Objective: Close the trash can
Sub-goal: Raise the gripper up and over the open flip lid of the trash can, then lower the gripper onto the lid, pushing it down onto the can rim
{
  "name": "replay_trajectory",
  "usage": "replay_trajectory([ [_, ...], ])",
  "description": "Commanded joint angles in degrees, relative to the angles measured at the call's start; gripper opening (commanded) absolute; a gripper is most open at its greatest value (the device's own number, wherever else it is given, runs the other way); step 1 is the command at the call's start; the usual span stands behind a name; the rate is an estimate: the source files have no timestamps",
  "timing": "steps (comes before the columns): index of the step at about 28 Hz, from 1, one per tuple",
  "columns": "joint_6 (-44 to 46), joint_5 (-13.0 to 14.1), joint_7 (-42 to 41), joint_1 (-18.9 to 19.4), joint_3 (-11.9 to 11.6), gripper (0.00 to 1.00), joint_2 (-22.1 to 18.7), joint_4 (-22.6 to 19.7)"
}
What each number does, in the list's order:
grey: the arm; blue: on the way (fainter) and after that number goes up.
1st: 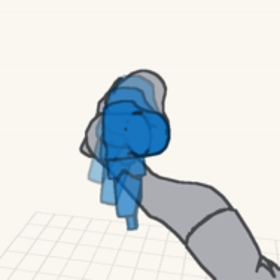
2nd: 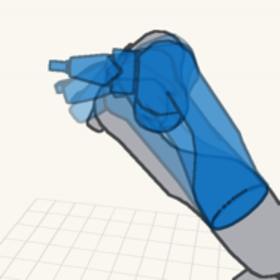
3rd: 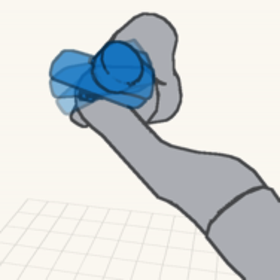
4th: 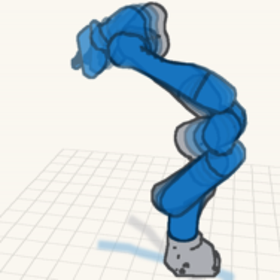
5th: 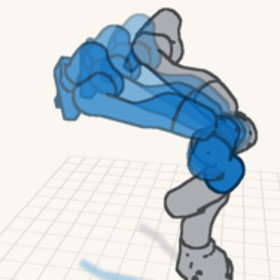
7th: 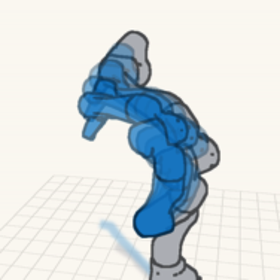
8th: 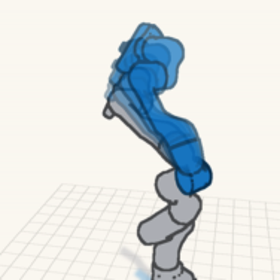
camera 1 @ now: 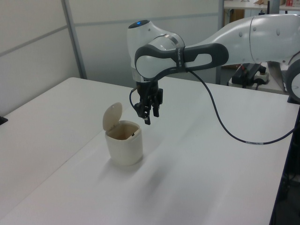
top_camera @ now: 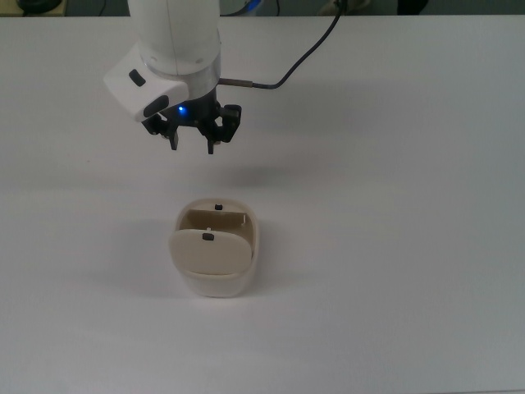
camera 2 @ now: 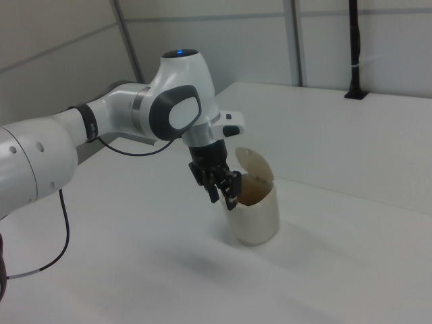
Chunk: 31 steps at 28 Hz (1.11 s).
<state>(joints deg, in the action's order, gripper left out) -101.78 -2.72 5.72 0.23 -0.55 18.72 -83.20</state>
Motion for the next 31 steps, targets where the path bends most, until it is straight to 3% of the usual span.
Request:
replay_trajectory([
  [1,1.24,1.83,-0.27,0.04,0.02,0.00,-0.79,-0.12],
  [7,-1.57,4.38,-0.18,-0.05,-0.24,0.00,-0.26,1.81],
  [10,-6.48,6.75,-0.18,-0.05,-0.33,0.00,-0.35,1.82],
  [11,-10.15,8.67,0.43,-0.14,-0.33,0.00,-0.26,1.82],
  [14,-17.11,10.45,2.53,-0.05,-0.33,0.00,-0.09,1.82],
  [24,-39.79,10.45,9.13,0.30,0.11,0.00,3.34,1.64],
  [31,-42.01,8.61,9.05,0.48,0.03,0.00,5.10,1.38],
])
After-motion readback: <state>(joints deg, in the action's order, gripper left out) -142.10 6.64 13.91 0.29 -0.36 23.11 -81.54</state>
